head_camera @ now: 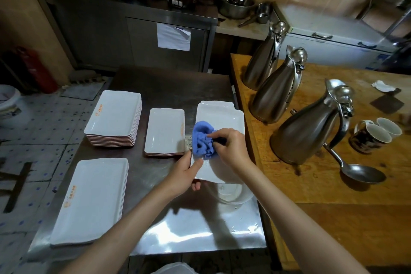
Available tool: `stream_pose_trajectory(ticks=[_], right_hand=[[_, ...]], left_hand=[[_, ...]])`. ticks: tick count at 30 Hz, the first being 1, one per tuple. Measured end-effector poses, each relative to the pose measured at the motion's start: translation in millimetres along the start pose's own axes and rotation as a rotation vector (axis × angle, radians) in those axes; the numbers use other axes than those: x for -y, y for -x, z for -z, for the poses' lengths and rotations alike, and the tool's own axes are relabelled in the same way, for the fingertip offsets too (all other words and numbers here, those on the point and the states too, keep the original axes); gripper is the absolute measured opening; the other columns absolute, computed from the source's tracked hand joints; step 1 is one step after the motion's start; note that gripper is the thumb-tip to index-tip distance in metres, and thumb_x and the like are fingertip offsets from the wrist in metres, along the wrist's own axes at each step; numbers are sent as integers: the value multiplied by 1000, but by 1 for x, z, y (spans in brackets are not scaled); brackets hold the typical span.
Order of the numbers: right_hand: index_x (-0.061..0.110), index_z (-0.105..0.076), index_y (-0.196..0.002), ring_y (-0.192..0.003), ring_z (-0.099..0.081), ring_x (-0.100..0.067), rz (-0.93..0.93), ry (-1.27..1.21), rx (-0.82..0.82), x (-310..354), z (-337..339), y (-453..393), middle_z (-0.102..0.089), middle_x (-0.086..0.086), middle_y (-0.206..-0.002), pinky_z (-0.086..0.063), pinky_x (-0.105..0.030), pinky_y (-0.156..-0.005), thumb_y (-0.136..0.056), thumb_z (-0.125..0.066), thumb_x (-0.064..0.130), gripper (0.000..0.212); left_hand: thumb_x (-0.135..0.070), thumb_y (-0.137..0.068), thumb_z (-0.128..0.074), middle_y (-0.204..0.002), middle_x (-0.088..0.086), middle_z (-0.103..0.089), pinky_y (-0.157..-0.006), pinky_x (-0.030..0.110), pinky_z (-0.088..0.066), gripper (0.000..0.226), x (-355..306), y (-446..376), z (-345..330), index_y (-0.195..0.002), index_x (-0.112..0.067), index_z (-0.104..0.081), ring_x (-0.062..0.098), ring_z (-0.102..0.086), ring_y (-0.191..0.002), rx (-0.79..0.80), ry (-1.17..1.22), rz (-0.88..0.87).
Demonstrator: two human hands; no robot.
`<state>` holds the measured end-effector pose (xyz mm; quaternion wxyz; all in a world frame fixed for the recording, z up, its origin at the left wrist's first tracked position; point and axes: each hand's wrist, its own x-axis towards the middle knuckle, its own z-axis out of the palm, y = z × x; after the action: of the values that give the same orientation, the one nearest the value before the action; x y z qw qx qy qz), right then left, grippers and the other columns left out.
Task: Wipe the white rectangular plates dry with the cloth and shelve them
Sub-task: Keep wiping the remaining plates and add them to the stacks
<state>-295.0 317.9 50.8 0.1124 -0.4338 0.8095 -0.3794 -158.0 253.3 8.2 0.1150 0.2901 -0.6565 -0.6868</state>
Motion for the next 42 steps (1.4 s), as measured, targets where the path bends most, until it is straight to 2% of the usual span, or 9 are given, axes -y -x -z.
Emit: stream_pose_trajectory(ticks=[5,10,16,20,25,30,33,36,42], right_hand=[[7,-73,-99,-99,-62,-17,7,37,44,-2,3,12,-70,-9,-105,-41,-3,-75,-83,-63,-1,21],[6,-74,-98,-97,-62,-21,-7,83,88,1,6,22,-69,-11,-104,-45,-13,-78,-83,-61,-3,22],[2,-74,-93,-86,-62,-18,23,68,118,2,13,35,-71,-14,-95,-41,-1,-67,-79,-55,-12,27],[2,-74,-92,-85,-59,-17,68,113,185,1,16,36,-68,-14,-95,-49,-20,-75,-74,-55,-16,32],[3,-75,-86,-88,-56,-18,140,128,161,-11,19,30,-69,-16,-94,-49,-27,-77,-71,-58,-19,31],[11,-71,-107,-116,-31,-5,59,83,49,-13,13,35,-48,-2,-129,-29,5,-85,-85,-55,-6,32],[16,-62,-122,-116,-34,-4,67,111,-43,-11,8,42,-50,-2,-128,-34,-7,-94,-89,-60,14,33],[16,-60,-124,-116,-42,-14,105,233,31,-17,-2,48,-53,-2,-124,-32,-16,-91,-78,-71,40,53],[23,-61,-124,-114,-46,-25,115,435,-5,-24,-8,41,-55,-6,-124,-43,-36,-89,-79,-70,44,51]], left_hand=[[-16,-102,-39,-101,4,-58,-46,25,-45,14,1,-1,1,-114,-19,-46,13,-52,-41,-9,61,20],[-17,-102,-40,-102,11,-59,-46,26,-45,13,5,-4,4,-103,-24,-50,15,-53,-44,-27,79,36],[-22,-101,-42,-105,12,-62,-45,23,-45,19,7,-7,6,-118,-16,-50,15,-53,-45,-69,95,68],[-19,-101,-41,-84,10,-63,-43,24,-44,18,9,-8,6,-116,-15,-50,16,-52,-44,-76,64,42],[-22,-102,-40,-95,12,-64,-45,26,-45,15,9,-8,6,-113,-23,-50,17,-52,-45,-66,55,26],[-24,-102,-40,-102,11,-63,-47,25,-47,20,10,-9,10,-120,-21,-47,16,-54,-48,-86,51,44],[-24,-101,-41,-104,11,-63,-47,24,-48,18,11,-11,11,-118,-23,-47,15,-56,-50,-103,56,45],[-24,-101,-42,-101,14,-63,-46,24,-47,11,12,-12,11,-109,-23,-49,18,-56,-49,-116,77,41],[-21,-102,-40,-99,8,-62,-45,25,-47,10,11,-11,9,-107,-23,-49,15,-53,-43,-105,70,25]])
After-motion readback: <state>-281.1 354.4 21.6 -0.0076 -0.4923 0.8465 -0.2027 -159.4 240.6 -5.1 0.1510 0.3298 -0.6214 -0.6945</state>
